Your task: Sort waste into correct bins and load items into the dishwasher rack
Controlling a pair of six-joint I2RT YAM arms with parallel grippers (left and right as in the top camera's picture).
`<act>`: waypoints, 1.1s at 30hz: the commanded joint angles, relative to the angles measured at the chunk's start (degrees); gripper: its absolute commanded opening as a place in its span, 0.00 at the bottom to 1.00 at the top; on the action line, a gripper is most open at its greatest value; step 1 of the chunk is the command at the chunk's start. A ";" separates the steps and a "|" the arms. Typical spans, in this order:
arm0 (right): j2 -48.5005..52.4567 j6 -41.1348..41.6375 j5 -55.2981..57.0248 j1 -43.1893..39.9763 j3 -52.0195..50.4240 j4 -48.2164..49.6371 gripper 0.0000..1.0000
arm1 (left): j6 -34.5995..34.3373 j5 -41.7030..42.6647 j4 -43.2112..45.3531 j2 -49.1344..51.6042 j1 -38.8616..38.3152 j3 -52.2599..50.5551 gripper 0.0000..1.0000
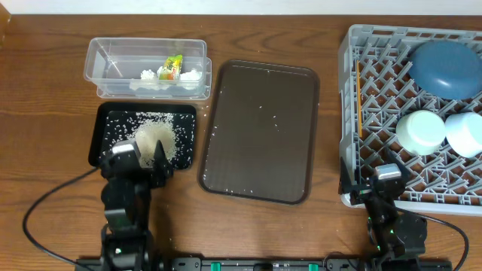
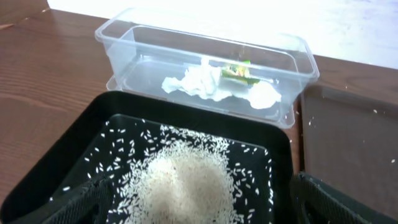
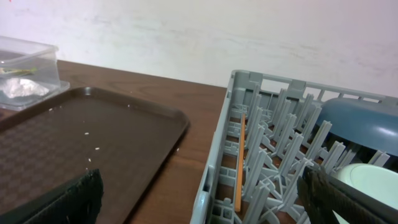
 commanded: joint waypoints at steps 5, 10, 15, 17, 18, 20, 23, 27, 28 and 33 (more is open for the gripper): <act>-0.39 -0.57 0.35 -0.37 -0.26 -0.02 0.99 | 0.52 -0.02 0.85 -9.35 -0.31 -4.57 0.93; -0.39 -0.57 0.37 -0.37 -0.26 -0.02 0.99 | 0.50 -0.02 0.87 -15.93 -0.31 -8.44 0.93; -0.39 -0.57 0.35 -0.37 -0.26 -0.02 0.99 | 0.31 0.02 -3.63 -22.84 -0.66 -9.84 0.93; -0.39 -0.57 0.35 -0.37 -0.26 -0.02 0.99 | 0.31 0.04 -5.77 -25.90 -0.74 -9.84 0.93; -0.39 -0.57 0.37 -0.37 -0.26 -0.02 0.99 | 0.37 -0.07 -6.84 -26.93 -0.85 -9.84 0.93; -0.39 -0.57 0.37 -0.37 -0.26 -0.02 0.99 | 0.59 -0.09 -7.34 -26.40 -0.92 -9.84 0.93; -0.39 -0.57 0.35 -0.37 -0.26 -0.02 0.99 | 3.61 -0.28 -7.37 -26.64 -0.94 -9.84 0.93; -0.39 -0.57 0.35 -0.37 -0.26 -0.02 0.99 | 5.05 -0.48 -7.37 -26.64 -0.94 -9.84 0.93; -0.39 -0.57 0.37 -0.37 -0.26 -0.02 0.99 | 5.03 -0.48 -7.37 -26.62 -0.94 -9.84 0.93; -0.39 -0.57 0.37 -0.37 -0.26 -0.02 0.99 | 5.03 -0.46 -7.30 -25.62 -0.94 -9.84 0.93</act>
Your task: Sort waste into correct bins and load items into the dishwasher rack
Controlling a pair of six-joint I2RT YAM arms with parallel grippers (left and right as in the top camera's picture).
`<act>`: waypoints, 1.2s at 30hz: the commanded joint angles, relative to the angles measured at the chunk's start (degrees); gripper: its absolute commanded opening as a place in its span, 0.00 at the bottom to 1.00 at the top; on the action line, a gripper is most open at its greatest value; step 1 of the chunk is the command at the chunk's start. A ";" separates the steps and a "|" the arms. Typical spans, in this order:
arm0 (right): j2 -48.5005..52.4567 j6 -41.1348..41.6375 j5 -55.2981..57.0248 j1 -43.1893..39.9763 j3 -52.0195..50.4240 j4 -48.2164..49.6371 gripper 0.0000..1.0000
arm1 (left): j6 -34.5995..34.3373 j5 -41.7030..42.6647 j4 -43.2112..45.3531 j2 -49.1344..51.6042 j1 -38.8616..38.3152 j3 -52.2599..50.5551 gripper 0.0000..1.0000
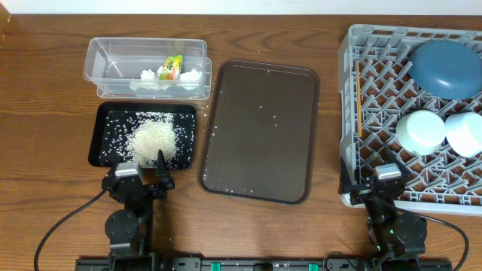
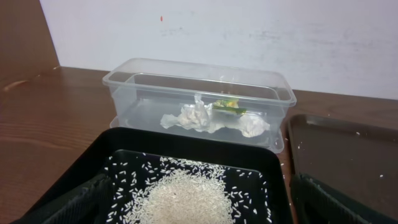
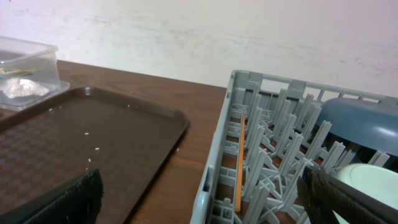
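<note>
The black tray (image 1: 105,120) holds a heap of white rice (image 1: 154,138). Behind it a clear plastic container (image 1: 105,56) holds crumpled tissues (image 2: 193,117) and a green-yellow wrapper (image 1: 173,66). My left gripper (image 1: 139,173) stands open at the black tray's front edge, with nothing between its fingers. The grey dishwasher rack (image 1: 350,45) carries a blue bowl (image 1: 446,66), two pale cups (image 1: 420,132) and an orange chopstick (image 3: 240,162). My right gripper (image 1: 380,184) is open and empty at the rack's front left corner.
A brown serving tray (image 1: 260,132) with a few stray rice grains lies between the black tray and the rack. Cables trail from both arm bases along the table's front edge. A white wall stands behind the table.
My left gripper has moved back from over the front of the rice tray to just in front of it, and its camera now looks more level. The right arm has not moved.
</note>
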 commanded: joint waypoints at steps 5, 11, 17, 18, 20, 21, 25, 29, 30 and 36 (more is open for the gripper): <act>-0.37 -0.57 0.33 -0.37 -0.26 -0.04 0.99 | 1.38 -0.90 -2.58 1.18 -0.37 -0.83 0.93; -0.37 -0.57 0.33 -0.37 -0.26 -0.04 0.99 | 1.38 -0.90 -2.56 1.46 -0.37 -0.83 0.93; -0.37 -0.57 0.33 -0.37 -0.26 -0.04 0.99 | 1.38 -0.90 -2.54 1.46 -0.37 -0.83 0.93; -0.37 -0.57 0.33 -0.37 -0.26 -0.04 0.99 | 1.40 -0.90 -2.54 1.46 -0.37 -0.83 0.93; -0.37 -0.57 0.35 -0.37 -0.26 -0.04 0.99 | 1.40 -0.90 -2.54 1.46 -0.37 -0.83 0.93; -0.37 -0.57 0.33 -0.37 -0.26 -0.04 0.99 | 1.38 -0.90 -2.54 1.46 -0.37 -0.83 0.93; -0.37 -0.57 0.35 -0.37 -0.26 -0.04 0.99 | 1.40 -0.90 -2.54 1.46 -0.37 -0.83 0.93; -0.37 -0.57 0.33 -0.37 -0.26 -0.04 0.99 | 1.38 -0.90 -2.54 1.46 -0.37 -0.83 0.93; -0.37 -0.57 0.33 -0.37 -0.26 -0.04 0.99 | 1.38 -0.90 -2.54 1.46 -0.37 -0.83 0.93; -0.37 -0.57 0.35 -0.37 -0.26 -0.04 0.99 | 1.40 -0.90 -2.54 1.46 -0.37 -0.83 0.93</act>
